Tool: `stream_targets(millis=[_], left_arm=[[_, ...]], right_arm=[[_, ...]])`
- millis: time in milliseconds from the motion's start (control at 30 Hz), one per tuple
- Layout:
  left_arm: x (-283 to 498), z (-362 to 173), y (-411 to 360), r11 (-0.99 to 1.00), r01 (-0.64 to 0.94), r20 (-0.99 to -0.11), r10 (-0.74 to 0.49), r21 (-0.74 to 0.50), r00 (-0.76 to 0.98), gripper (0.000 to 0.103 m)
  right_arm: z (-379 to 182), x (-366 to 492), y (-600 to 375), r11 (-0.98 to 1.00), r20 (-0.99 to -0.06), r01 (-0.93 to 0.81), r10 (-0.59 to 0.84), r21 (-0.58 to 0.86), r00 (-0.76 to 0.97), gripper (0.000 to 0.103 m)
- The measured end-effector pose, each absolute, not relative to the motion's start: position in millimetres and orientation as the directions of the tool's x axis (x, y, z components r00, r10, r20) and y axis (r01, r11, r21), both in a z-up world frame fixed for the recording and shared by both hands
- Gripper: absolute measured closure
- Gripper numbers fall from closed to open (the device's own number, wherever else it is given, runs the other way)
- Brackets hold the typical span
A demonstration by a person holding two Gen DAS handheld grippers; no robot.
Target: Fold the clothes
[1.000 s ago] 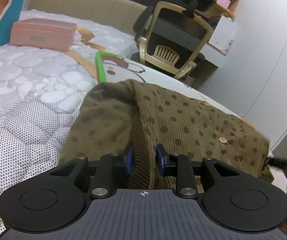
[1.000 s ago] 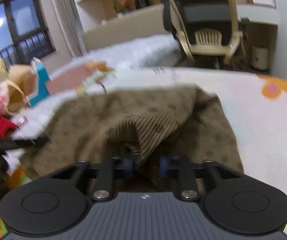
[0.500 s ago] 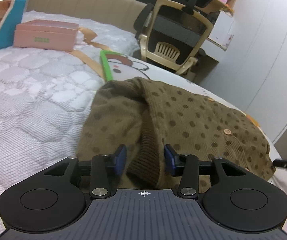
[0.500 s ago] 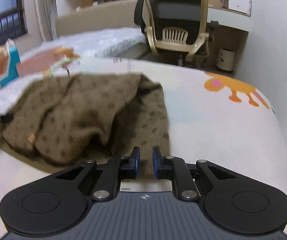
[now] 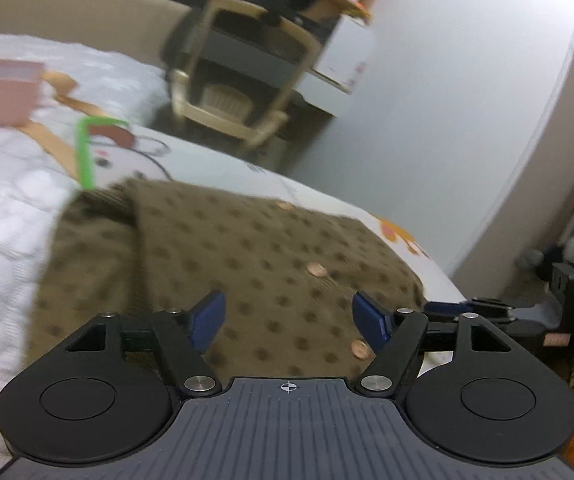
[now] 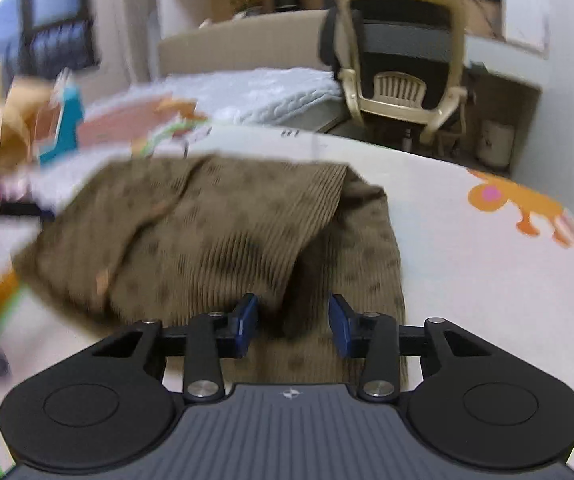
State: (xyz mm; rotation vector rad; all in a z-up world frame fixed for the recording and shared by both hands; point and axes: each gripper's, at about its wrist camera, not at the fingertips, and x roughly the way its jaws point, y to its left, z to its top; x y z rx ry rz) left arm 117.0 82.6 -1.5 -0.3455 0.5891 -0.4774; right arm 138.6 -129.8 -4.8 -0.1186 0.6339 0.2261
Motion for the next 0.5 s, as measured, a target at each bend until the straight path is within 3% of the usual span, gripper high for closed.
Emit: stream_targets(millis=[133, 267, 400, 500], left_arm=[[127.6, -22.9, 75.4, 0.837, 0.291, -0.487, -0.515, -0.464, 0.705, 0.020], [122.9, -28.9, 77.0, 0.839, 0.298, -0.475, -0.512, -0.454, 0.716, 0.019], [119.3, -30.7, 76.7, 0.843, 0.314, -0.469, -0.511, -0.437, 0.721, 0.018], [118.4, -31.2, 79.7, 0.839, 0.312, -0.465, -0.514, -0.445, 0.720, 0.018]], right_arm=[[-12.2, 128.1, -103.7, 0.932, -0.567, -0.262, 0.079, -0.249, 0.820, 0.062], [-11.9, 137.5, -82.8, 0.920, -0.503, -0.244, 0.061, -0.307, 0.862, 0.060], [-24.7, 153.7, -69.8, 0.889, -0.514, -0.217, -0.023, -0.403, 0.858, 0.053], [-8.1, 145.0, -78.9, 0.883, -0.431, -0.139, -0.077, -0.449, 0.899, 0.053]])
